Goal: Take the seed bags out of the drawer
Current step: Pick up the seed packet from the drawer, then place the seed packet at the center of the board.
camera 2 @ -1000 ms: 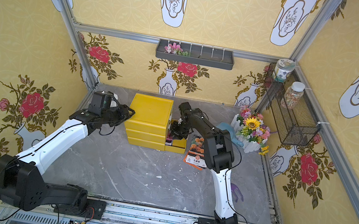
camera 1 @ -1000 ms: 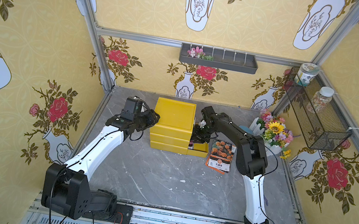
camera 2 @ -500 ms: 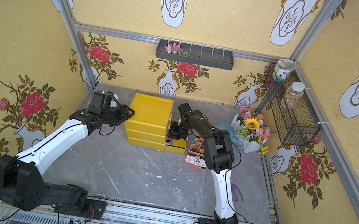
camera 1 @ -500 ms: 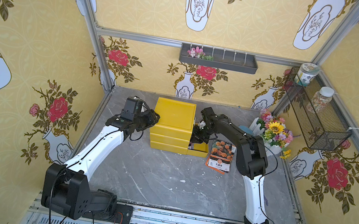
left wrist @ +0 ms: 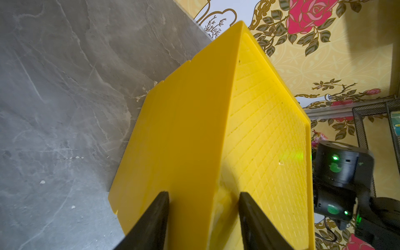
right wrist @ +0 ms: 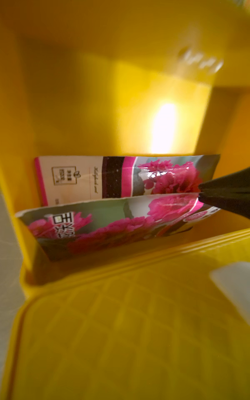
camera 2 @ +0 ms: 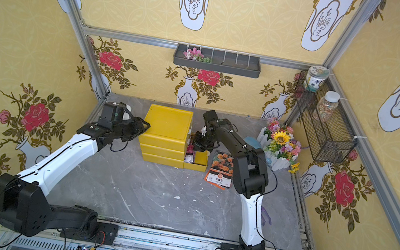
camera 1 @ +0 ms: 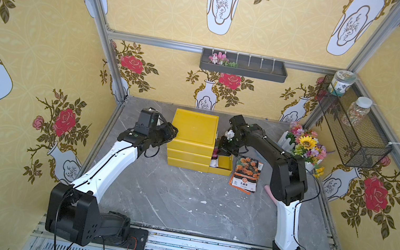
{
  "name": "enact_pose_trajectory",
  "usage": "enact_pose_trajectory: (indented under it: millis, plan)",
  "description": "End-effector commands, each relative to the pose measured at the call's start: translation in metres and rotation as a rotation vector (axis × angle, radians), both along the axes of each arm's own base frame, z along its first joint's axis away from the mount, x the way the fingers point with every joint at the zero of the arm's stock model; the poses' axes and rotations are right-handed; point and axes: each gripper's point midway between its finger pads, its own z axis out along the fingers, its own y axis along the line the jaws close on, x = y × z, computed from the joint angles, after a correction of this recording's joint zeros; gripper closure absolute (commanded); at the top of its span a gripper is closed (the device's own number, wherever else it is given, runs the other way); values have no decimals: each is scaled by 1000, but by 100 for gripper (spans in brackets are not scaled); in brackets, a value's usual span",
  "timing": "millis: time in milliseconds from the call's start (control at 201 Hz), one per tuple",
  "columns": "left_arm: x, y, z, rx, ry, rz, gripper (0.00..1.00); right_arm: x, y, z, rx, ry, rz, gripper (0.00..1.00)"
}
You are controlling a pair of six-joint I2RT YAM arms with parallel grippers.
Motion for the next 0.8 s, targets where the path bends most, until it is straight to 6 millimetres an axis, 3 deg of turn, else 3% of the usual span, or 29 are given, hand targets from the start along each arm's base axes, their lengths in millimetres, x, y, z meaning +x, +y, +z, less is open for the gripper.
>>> enact_pose_trajectory:
  millis: [0,423,677,792]
  plan:
    - [-18,7,-30,44,123,5,44,-6,-24,8,-77,-36,23,100]
    - [-14,3,-33,42,125,-13,44,-19,-96,65,-85,-134,-65,100]
    - [-12,2,-31,41,123,-21,44,-31,-154,74,-67,-122,-165,100]
    - [-12,1,-31,43,126,-25,44,-38,-168,72,-49,-109,-198,100]
